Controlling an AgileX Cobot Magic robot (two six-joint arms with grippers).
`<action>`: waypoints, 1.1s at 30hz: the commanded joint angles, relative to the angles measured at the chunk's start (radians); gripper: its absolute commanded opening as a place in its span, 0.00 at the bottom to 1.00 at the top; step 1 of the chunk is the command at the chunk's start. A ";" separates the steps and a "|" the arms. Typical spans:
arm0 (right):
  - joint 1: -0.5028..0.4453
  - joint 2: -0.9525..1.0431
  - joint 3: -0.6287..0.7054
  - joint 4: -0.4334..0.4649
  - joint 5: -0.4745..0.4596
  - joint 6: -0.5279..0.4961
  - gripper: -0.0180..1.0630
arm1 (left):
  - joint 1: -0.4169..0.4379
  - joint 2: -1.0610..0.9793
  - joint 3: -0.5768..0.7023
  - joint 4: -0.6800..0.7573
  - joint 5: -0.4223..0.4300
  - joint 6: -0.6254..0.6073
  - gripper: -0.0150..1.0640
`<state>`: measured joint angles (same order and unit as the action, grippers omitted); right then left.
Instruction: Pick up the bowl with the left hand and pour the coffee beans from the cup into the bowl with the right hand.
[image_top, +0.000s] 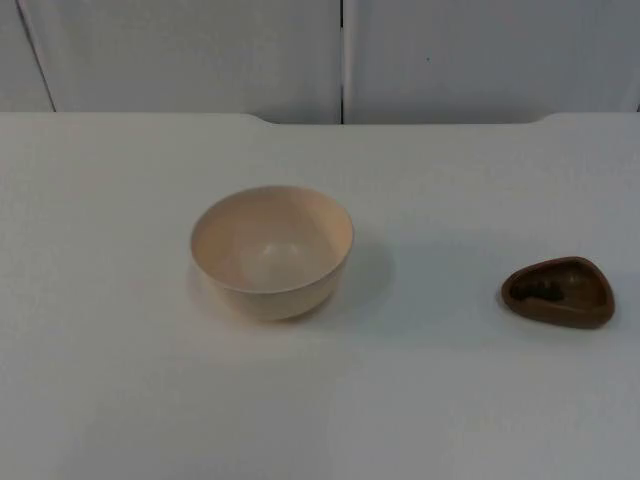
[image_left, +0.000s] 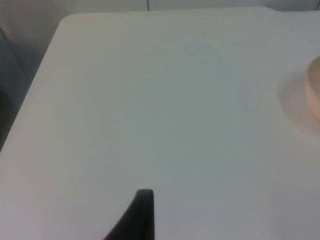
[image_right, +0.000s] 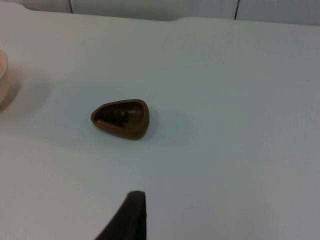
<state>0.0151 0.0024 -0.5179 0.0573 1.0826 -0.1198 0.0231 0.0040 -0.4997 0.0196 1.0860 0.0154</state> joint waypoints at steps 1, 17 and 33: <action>-0.006 -0.002 0.001 -0.001 0.000 0.000 0.99 | 0.001 -0.004 -0.018 -0.004 -0.025 -0.003 0.99; -0.006 -0.002 0.001 -0.001 0.000 0.000 0.99 | 0.001 0.094 -0.179 -0.005 -0.057 -0.003 0.99; -0.006 -0.002 0.001 -0.001 0.000 0.000 0.99 | 0.001 0.216 -0.226 -0.048 -0.111 -0.003 0.99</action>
<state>0.0151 0.0024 -0.5179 0.0573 1.0826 -0.1198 0.0231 0.2032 -0.7205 -0.0057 0.9971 0.0154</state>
